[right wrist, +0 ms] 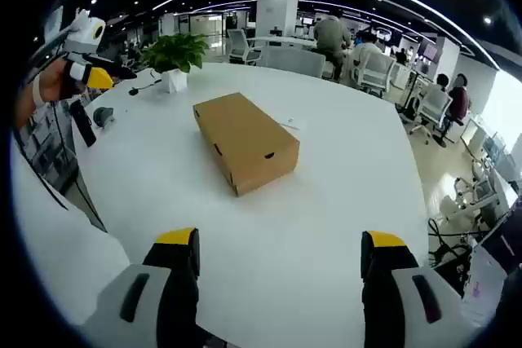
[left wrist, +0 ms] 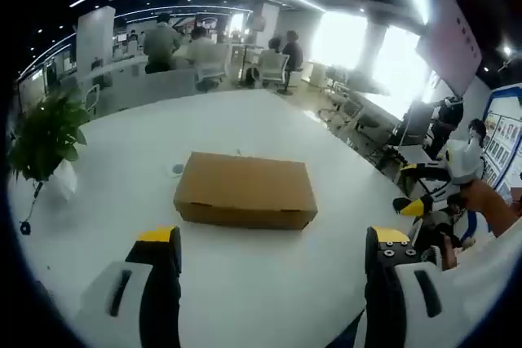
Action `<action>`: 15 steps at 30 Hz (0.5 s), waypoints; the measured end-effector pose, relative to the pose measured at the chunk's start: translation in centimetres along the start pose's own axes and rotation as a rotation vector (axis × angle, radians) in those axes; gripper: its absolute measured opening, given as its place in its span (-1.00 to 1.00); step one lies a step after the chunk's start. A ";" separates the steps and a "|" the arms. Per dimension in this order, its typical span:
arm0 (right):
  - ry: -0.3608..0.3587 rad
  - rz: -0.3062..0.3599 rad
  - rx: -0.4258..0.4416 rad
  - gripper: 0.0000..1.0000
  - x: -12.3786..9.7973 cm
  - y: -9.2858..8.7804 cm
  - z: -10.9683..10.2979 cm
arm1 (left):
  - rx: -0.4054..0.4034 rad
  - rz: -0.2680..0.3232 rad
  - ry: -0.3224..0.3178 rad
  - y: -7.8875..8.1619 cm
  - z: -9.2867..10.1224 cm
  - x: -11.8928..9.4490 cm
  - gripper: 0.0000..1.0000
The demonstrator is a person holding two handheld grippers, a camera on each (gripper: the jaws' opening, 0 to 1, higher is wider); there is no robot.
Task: Operate the shoe box by opening the lid, removing the specified soft item, and placing it in the target area until the item is outside and the box remains undamaged.
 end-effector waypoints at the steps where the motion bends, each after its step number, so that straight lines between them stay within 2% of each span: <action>1: -0.006 0.015 0.002 0.67 -0.3 0.2 0.1 | 0.010 -0.003 -0.003 0.2 0.1 0.2 0.94; 4: -0.012 0.039 0.026 0.67 -0.7 -0.4 0.3 | 0.016 0.003 -0.007 0.7 0.3 0.5 0.92; 9: -0.030 0.015 0.020 0.65 -1.2 -1.2 0.9 | 0.020 0.016 -0.006 1.5 0.8 0.9 0.92; 15: -0.041 0.009 -0.026 0.64 -2.0 -1.7 1.2 | 0.025 0.008 -0.022 1.6 1.6 2.1 0.89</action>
Point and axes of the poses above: the point that each gripper's makers call its tool centre point, and the gripper's own axes: x roughly forward along the fingers, z roughly to its right, y roughly out of its top, the point moved 4 cm from there along -x, roughly backward along the fingers, and after that the axes turned 5 degrees about x, right-handed, at the moved point
